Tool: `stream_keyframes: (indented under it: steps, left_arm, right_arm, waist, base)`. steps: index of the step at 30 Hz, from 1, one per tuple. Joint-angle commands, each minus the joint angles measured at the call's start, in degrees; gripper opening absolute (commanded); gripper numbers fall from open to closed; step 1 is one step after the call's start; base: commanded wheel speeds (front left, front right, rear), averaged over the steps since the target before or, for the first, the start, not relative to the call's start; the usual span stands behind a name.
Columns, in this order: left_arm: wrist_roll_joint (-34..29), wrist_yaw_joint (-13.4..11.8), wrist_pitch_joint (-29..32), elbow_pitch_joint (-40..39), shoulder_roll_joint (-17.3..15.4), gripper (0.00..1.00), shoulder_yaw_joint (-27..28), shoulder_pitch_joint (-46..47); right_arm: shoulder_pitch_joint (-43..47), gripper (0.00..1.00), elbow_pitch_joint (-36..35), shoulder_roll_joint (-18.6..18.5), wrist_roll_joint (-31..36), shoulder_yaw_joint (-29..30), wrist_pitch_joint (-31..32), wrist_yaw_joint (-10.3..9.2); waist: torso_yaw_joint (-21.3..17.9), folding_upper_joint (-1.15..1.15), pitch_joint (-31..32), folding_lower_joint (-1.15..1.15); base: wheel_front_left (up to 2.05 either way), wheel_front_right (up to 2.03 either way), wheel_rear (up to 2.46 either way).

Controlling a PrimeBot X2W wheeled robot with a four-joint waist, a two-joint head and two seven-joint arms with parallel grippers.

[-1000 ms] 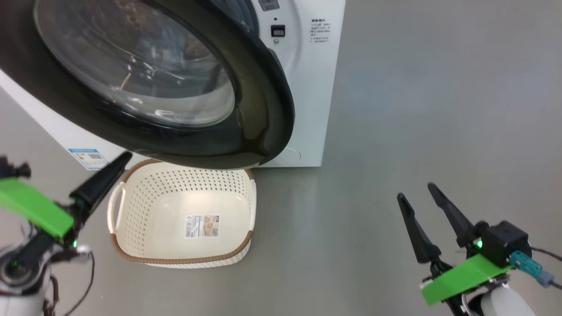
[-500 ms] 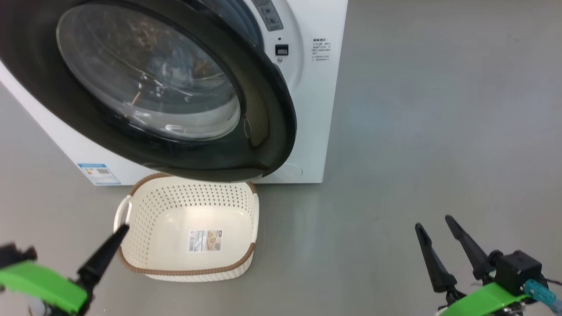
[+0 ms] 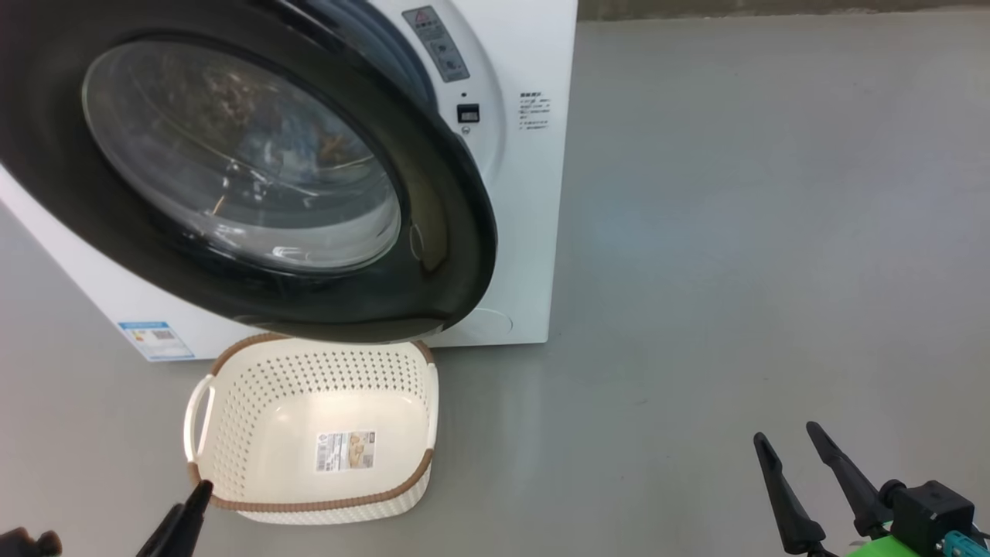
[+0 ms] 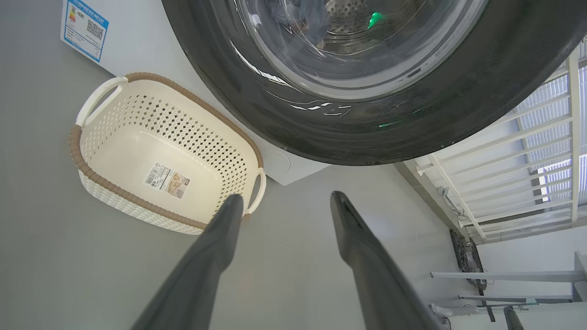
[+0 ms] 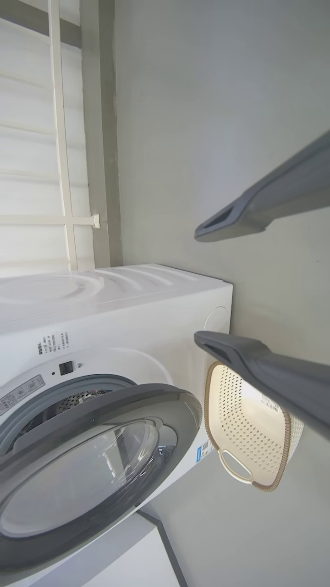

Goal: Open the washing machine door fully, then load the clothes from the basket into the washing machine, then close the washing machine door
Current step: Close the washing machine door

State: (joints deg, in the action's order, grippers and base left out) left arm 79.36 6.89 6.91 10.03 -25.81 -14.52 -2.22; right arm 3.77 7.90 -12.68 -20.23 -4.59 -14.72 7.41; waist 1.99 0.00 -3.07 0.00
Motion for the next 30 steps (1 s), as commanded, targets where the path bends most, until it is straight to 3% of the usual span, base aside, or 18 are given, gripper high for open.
stream_keyframes:
  steps: [1,10,14,26,30]
  left_arm:
    - [-1.6,0.6,-2.4,-1.0,-2.6,1.0,1.4,1.2]
    - [-8.6,0.6,-19.0,0.8,-7.1,1.0,-8.2,1.7]
    - [-13.3,0.6,-21.7,3.2,-7.8,1.0,-10.4,3.3]
    - [-40.2,0.6,-21.9,1.0,3.0,1.0,7.5,1.3]
    - [-46.4,0.6,-21.9,-0.3,5.5,1.0,10.2,0.4]
  right_arm:
    - [0.1,1.0,-1.6,-1.1,-0.5,-0.7,-0.3,0.08]
    - [1.4,1.0,-1.8,-1.1,-0.7,0.4,-0.3,0.08]
    - [1.3,1.0,-2.0,-0.9,-0.7,0.7,-0.3,0.08]
    - [0.6,1.0,-2.2,-0.5,-0.5,1.1,-0.3,0.08]
    - [0.4,1.0,-2.2,-0.4,-0.4,1.0,-0.3,0.08]
  waist:
    - [-0.5,0.0,0.4,0.0]
    - [-1.3,0.0,0.9,0.0]
    - [-1.3,0.0,0.7,0.0]
    - [-0.8,0.0,0.0,0.0]
    - [-0.8,0.0,-0.2,0.0]
  base:
    - [0.0,0.0,0.0]
    - [0.0,0.0,0.0]
    - [0.0,0.0,0.0]
    - [0.0,0.0,0.0]
    - [0.0,0.0,0.0]
